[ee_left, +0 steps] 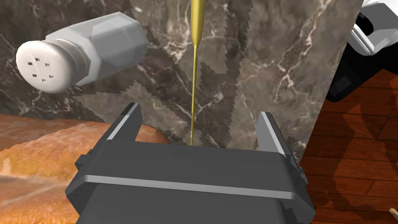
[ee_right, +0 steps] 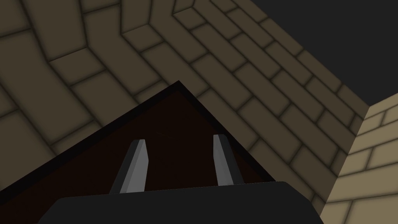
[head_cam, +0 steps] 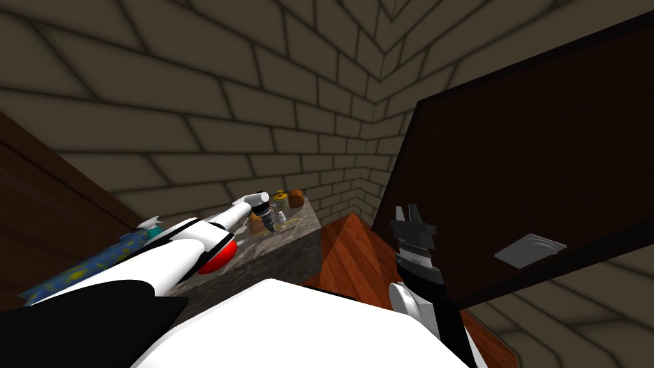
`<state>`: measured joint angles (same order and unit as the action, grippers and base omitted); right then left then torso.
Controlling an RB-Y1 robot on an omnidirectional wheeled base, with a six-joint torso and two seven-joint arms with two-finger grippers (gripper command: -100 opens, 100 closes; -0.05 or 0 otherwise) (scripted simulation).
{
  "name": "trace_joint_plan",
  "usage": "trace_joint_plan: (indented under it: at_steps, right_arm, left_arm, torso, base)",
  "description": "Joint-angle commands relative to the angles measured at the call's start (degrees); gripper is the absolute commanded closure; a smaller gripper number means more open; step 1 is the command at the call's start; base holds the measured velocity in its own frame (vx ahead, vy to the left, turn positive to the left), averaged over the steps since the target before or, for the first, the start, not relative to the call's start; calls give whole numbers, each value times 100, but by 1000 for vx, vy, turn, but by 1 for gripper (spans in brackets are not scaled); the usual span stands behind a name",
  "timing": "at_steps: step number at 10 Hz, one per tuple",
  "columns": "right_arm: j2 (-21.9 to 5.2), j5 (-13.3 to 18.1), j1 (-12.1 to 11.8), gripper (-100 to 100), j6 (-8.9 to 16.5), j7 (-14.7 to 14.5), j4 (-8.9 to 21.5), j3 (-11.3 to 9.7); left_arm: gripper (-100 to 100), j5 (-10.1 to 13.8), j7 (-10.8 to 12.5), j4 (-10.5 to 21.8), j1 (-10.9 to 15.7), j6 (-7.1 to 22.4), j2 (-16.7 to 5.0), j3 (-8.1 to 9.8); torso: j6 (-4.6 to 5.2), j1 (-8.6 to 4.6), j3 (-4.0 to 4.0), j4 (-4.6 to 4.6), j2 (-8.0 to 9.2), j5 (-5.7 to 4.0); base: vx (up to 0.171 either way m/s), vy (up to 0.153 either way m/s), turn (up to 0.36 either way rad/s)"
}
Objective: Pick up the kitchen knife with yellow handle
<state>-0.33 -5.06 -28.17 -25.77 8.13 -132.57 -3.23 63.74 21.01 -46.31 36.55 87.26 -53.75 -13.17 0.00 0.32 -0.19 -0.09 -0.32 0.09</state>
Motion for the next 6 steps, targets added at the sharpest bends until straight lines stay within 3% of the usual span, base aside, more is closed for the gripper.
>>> trace_joint_plan:
  at_steps: [1,2,3,6]
  right_arm:
    - [0,0,0,0,0,0,0,0]
    - [0,0,0,0,0,0,0,0]
    - [1,0,1,0,0,0,0,-1]
    - [2,0,0,0,0,0,0,-2]
  left_arm:
    - [-100,0,0,0,0,0,0,0]
    - [0,3,-13,12,7,22,2,-6]
    - [-100,17,-283,199,-7,-19,-39,33]
    - [-100,45,-711,577,-34,-95,-121,108]
  torso:
    - [0,0,0,0,0,0]
    - [-1,-14,5,1,10,-2]
    - [-1,-25,11,4,20,-5]
    - [1,-71,0,0,0,-17]
  base:
    - [34,38,-14]
    - [6,7,1]
    - [49,-32,62]
    - [85,-99,83]
